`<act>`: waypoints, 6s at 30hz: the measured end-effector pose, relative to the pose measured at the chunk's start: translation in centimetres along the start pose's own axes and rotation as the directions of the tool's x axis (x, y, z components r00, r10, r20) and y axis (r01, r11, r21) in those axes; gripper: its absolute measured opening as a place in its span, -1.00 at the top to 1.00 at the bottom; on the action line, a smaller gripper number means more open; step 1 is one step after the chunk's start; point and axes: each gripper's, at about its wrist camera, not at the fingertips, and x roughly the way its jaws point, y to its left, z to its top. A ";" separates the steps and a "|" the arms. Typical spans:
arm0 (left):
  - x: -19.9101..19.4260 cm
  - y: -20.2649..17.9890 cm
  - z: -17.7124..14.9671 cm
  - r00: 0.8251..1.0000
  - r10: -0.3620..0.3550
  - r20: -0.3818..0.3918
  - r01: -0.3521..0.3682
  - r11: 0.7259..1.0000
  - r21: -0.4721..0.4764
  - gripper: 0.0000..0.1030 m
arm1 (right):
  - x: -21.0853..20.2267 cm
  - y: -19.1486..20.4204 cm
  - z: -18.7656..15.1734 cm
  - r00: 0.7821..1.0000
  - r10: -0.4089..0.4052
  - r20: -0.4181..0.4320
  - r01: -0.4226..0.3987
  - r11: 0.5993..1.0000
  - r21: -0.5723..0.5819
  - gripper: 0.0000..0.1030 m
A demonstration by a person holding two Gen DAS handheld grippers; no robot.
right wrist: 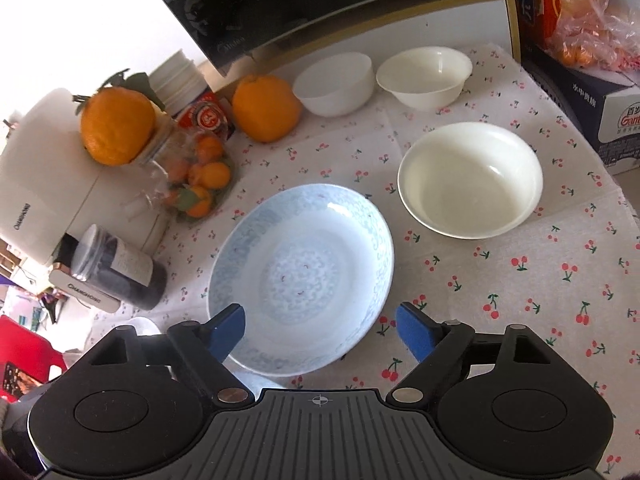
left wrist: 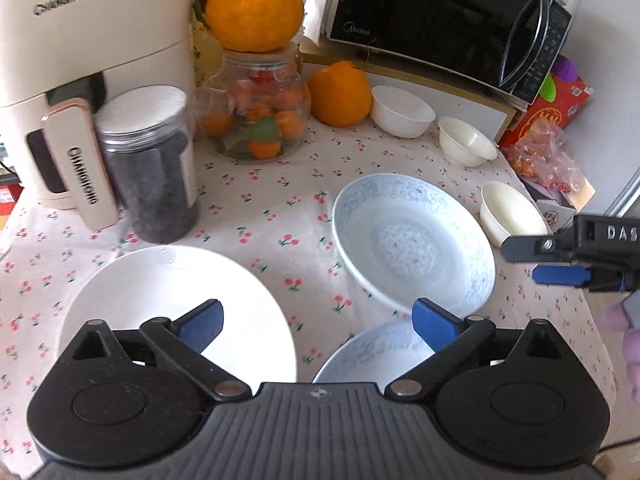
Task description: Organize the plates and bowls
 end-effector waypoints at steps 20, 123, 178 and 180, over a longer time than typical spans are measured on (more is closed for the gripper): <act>-3.6 0.4 -4.8 0.999 -0.041 0.018 0.038 0.989 0.146 -0.99 | -3.7 0.7 -4.8 0.999 -0.020 0.046 0.029 0.979 -0.203 -0.76; 0.0 0.3 -2.9 0.956 -0.292 0.015 0.292 0.951 -0.102 0.61 | -0.9 -1.3 -3.6 0.993 0.090 0.074 -0.081 0.990 -0.118 0.62; 6.7 -2.0 1.2 0.999 -0.048 0.010 0.049 0.997 -0.059 0.60 | 5.1 -0.7 0.4 0.988 -0.107 0.112 0.123 0.982 -0.144 0.61; 6.7 -2.1 1.2 0.999 -0.040 0.009 0.041 0.997 -0.059 0.60 | 5.1 -0.7 0.4 0.988 -0.106 0.110 0.122 0.982 -0.147 0.61</act>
